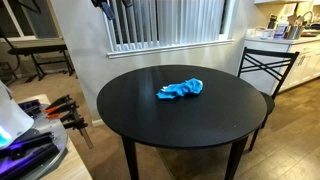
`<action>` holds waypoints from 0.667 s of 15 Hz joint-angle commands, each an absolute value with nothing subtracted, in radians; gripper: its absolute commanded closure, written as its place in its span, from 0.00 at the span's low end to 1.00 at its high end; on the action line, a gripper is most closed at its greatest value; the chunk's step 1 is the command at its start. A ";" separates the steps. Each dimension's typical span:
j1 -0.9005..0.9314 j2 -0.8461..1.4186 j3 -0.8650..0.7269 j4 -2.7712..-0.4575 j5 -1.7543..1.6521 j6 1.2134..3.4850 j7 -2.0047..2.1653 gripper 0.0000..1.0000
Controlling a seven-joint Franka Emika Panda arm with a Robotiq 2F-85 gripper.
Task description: Use the blue towel to wipe the table.
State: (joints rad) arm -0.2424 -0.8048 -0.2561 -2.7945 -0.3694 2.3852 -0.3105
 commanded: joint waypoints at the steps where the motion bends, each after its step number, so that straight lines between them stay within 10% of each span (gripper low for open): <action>1: -0.248 -0.802 -0.249 -2.810 -0.361 2.380 -0.316 0.00; 10: -0.249 -0.791 -0.248 -2.836 -0.360 2.380 -0.316 0.00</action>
State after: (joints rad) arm -0.2420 -0.7912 -0.2563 -2.8371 -0.3694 2.3812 -0.3105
